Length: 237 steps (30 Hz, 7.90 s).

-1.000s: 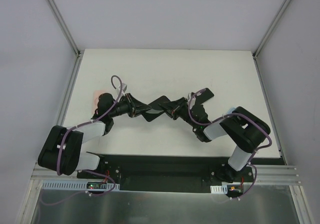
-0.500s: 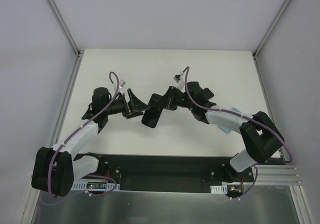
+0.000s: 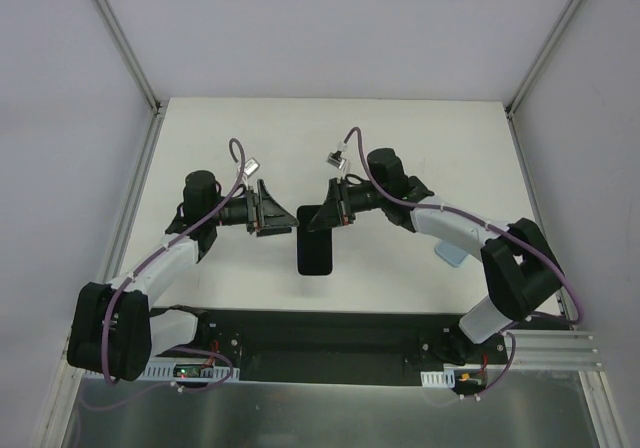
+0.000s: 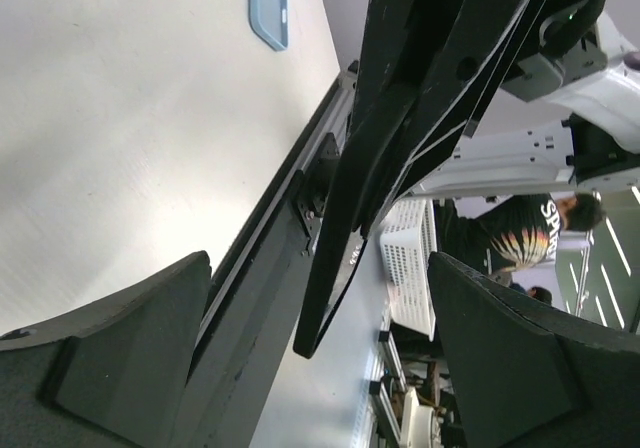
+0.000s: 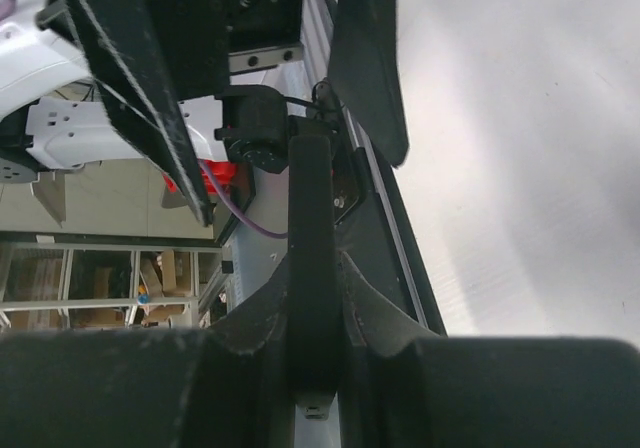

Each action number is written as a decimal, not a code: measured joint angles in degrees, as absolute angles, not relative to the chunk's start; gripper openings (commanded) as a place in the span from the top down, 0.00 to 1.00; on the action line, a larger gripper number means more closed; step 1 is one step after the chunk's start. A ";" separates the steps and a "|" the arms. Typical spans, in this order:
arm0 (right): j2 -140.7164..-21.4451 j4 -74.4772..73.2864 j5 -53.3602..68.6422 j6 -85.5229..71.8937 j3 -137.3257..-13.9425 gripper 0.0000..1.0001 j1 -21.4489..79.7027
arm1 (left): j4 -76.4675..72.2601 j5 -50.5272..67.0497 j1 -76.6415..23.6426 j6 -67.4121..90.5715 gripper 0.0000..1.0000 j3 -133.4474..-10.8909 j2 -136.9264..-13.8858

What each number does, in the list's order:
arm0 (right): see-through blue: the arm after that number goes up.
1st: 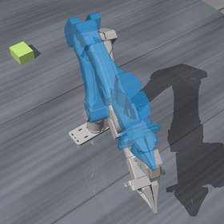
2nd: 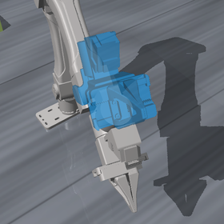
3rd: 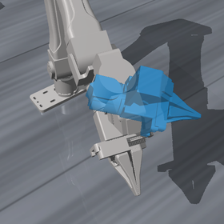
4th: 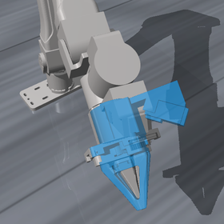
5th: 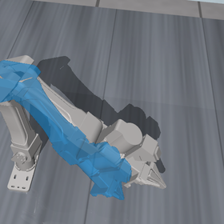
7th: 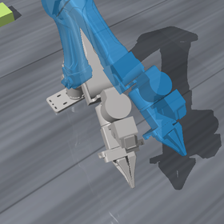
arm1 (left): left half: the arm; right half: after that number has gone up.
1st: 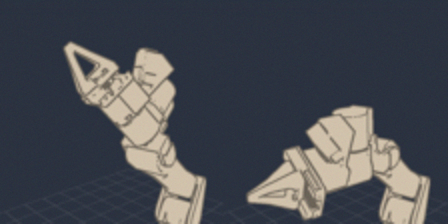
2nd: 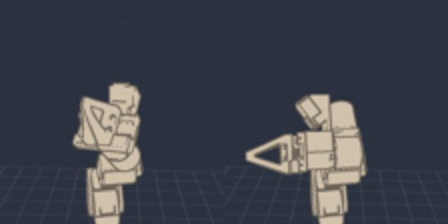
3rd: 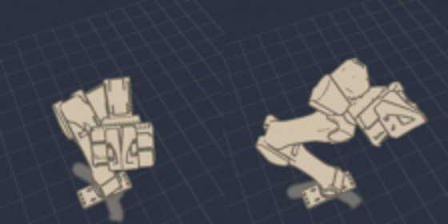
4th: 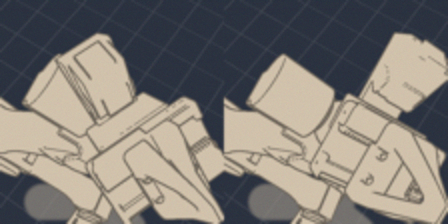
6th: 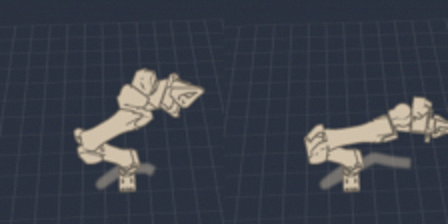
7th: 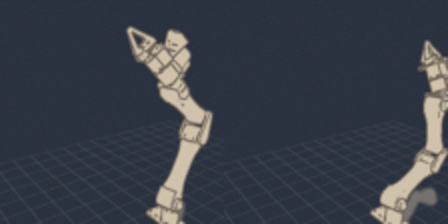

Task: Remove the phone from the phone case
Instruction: Adjust the phone, then remove the phone case from the phone.

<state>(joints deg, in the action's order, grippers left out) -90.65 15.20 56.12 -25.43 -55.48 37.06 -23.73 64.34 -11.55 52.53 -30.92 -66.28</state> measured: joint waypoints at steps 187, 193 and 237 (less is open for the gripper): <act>-85.43 68.10 54.54 -57.84 -43.92 0.48 36.53 | -73.08 61.43 -9.39 112.71 1.00 -30.04 -73.19; -84.36 60.53 52.90 -54.54 -44.80 0.45 36.97 | -73.01 62.28 -9.39 110.76 1.00 -30.04 -71.92; -80.40 41.89 55.86 -37.26 -52.51 0.99 44.42 | -74.35 63.00 -10.24 110.04 1.00 -30.39 -70.15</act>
<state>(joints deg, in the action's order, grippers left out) -80.40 41.89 55.86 -37.26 -52.51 44.42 -74.35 63.00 -10.24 110.04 -30.39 -70.15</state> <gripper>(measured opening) 0.261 0.121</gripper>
